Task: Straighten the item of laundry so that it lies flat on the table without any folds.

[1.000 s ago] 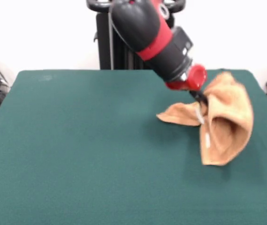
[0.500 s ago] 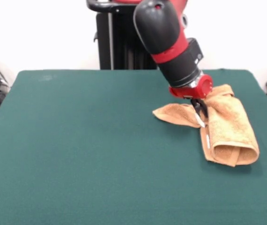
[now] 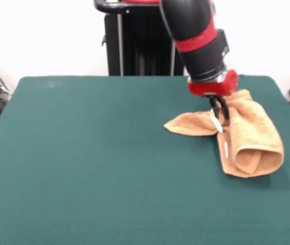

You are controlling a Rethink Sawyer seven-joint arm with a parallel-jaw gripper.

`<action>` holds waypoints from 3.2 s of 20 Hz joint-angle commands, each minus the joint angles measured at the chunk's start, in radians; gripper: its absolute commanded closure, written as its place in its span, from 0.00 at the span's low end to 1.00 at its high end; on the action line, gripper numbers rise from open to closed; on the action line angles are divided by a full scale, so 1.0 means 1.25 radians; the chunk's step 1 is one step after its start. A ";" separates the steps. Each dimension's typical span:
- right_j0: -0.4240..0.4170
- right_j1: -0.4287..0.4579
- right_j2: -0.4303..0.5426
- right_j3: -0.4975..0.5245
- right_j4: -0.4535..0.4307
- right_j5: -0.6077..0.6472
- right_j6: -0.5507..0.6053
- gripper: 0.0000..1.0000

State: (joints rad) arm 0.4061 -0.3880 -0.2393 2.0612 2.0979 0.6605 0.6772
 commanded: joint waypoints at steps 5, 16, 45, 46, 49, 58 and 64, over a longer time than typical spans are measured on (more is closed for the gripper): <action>0.123 -0.068 -0.181 -0.031 -0.192 -0.272 0.118 1.00; 0.184 0.032 -0.222 -0.072 0.005 -0.248 -0.039 1.00; 0.140 -0.023 -0.240 -0.037 -0.051 -0.197 -0.409 0.00; 0.142 0.004 -0.240 -0.054 -0.005 -0.182 -0.484 0.00; 0.118 0.042 -0.217 -0.072 0.011 -0.126 -0.596 0.00; 0.090 0.138 -0.214 -0.123 0.071 -0.072 -0.698 0.00; 0.076 0.174 -0.206 -0.145 0.091 -0.033 -0.734 0.00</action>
State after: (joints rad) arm 0.5093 -0.2786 -0.6145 1.9768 2.1719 0.4672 -0.0034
